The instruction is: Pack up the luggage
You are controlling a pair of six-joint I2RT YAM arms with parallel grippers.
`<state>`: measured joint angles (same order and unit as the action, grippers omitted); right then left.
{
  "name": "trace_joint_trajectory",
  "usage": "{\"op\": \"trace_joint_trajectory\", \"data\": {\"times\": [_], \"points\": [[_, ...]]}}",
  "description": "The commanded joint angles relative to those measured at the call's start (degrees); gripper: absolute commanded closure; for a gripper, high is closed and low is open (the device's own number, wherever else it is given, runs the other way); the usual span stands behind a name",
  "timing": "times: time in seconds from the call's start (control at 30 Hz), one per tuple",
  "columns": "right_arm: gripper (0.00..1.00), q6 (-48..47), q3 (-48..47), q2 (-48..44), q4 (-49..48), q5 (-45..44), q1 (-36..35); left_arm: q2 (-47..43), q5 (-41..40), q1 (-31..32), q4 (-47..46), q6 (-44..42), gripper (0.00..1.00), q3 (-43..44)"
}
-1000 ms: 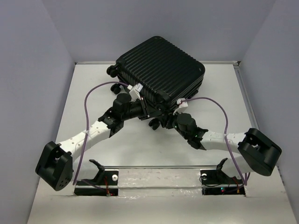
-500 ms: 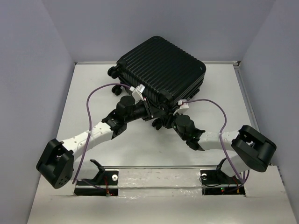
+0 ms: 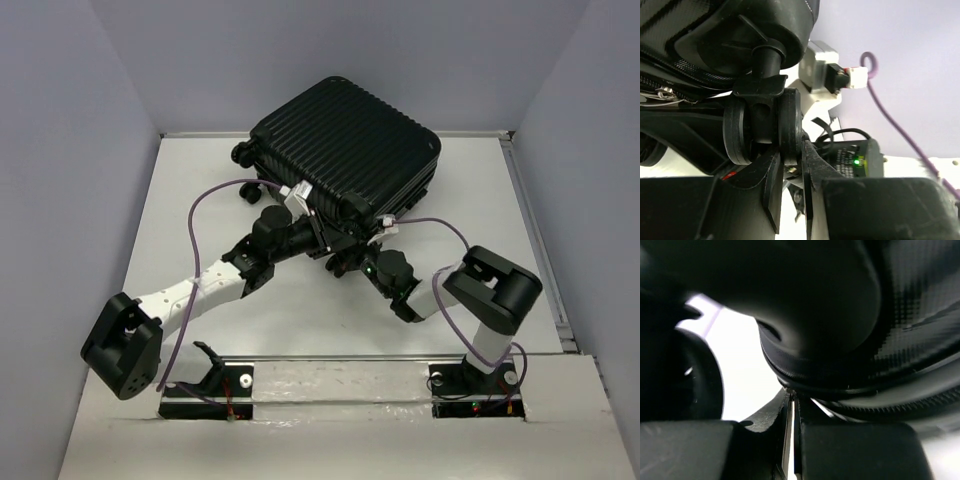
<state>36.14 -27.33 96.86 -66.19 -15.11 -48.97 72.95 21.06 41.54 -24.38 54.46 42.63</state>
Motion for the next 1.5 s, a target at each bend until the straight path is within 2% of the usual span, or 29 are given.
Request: {"op": "trace_joint_trajectory", "data": {"times": [0.0,0.2,0.37,0.47,0.5,0.57,0.6,0.67,0.7,0.8,0.83,0.9,0.93,1.03,1.1,1.17,1.2,1.27,1.33,1.47], "points": [[0.93,9.0,-6.7,11.3,-20.9,17.2,-0.2,-2.1,4.2,2.0,-19.5,1.5,0.94,4.1],[0.93,8.7,-8.8,12.5,-15.2,18.8,-0.2,-2.3,3.8,2.1,-19.9,1.4,0.94,3.6],[0.93,11.7,-10.9,16.0,-20.5,19.0,-0.7,-2.3,3.8,2.2,-21.1,1.8,0.94,3.5],[0.93,11.7,-8.0,14.8,-21.1,15.5,-0.7,-3.2,3.4,2.2,-20.1,1.2,0.94,3.2],[0.90,11.8,-6.5,14.2,-22.8,13.2,-0.7,-3.5,3.0,2.2,-19.3,0.8,0.94,3.2],[0.75,11.4,-3.4,11.3,-23.6,10.3,-0.7,-4.2,1.7,2.2,-17.4,0.0,0.94,2.9],[0.53,10.7,-0.8,9.9,-22.2,9.8,-0.7,-4.9,1.3,2.1,-16.5,-1.0,0.94,2.7],[0.33,10.5,1.6,4.9,-18.1,9.6,-0.7,-6.0,-0.9,1.6,-12.4,-2.3,0.94,2.5],[0.23,9.5,2.3,2.8,-12.8,9.8,-0.7,-7.3,-1.9,0.7,-11.2,-3.3,0.94,2.4],[0.07,8.7,4.8,-5.3,-5.7,11.5,-0.7,-9.8,-3.7,-1.2,-7.6,-4.8,0.77,1.1],[0.00,8.0,6.6,-7.6,-0.3,11.9,-0.7,-11.4,-3.9,-2.1,-6.6,-5.2,0.72,1.1],[0.00,6.7,8.1,-15.0,8.0,12.7,-0.7,-13.9,-5.2,-4.4,-2.3,-7.6,0.54,1.2],[0.00,6.5,9.1,-17.5,10.9,13.1,-0.7,-14.6,-5.9,-5.6,1.3,-9.6,0.39,1.8],[0.00,4.2,9.0,-27.3,23.7,14.1,-0.7,-17.7,-9.4,-6.6,7.3,-13.1,0.21,3.8],[0.00,1.7,9.0,-32.5,32.5,14.7,-1.2,-20.6,-12.6,-7.0,12.9,-17.4,0.05,4.8],[0.00,-1.1,7.8,-40.0,39.0,17.3,-1.2,-22.6,-16.1,-7.2,18.6,-21.6,0.02,6.8],[0.00,-3.3,6.9,-44.9,46.5,17.1,-1.2,-24.7,-17.6,-7.2,20.2,-22.8,0.01,8.2],[0.00,-6.7,4.2,-50.2,55.6,15.4,-1.2,-28.2,-22.9,-7.2,24.5,-26.7,0.01,9.2],[0.00,-9.3,2.2,-55.9,60.1,13.7,-1.2,-30.8,-25.7,-7.2,27.7,-29.6,0.01,10.2],[0.00,-16.3,-8.2,-70.6,71.4,8.1,-1.2,-39.0,-35.2,-7.2,34.1,-35.1,0.01,11.4]]}}
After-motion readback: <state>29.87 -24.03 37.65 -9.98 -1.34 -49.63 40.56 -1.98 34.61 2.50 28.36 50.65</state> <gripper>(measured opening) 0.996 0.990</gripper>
